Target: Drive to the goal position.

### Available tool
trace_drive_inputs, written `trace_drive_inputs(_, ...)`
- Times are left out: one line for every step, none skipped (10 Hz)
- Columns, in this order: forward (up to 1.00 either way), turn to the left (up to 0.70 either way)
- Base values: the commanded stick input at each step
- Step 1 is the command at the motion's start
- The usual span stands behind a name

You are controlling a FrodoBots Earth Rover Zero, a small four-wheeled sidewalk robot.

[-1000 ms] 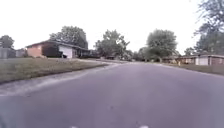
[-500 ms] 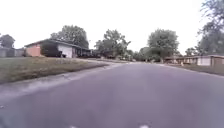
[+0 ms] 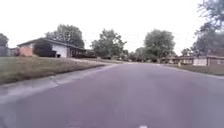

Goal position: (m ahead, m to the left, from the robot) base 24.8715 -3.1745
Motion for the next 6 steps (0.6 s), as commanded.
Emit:
trace_drive_inputs(1.0, 0.0)
trace_drive_inputs(1.0, -0.05)
trace_drive_inputs(1.0, -0.29)
trace_drive_inputs(1.0, -0.37)
trace_drive_inputs(1.0, -0.37)
trace_drive_inputs(1.0, -0.06)
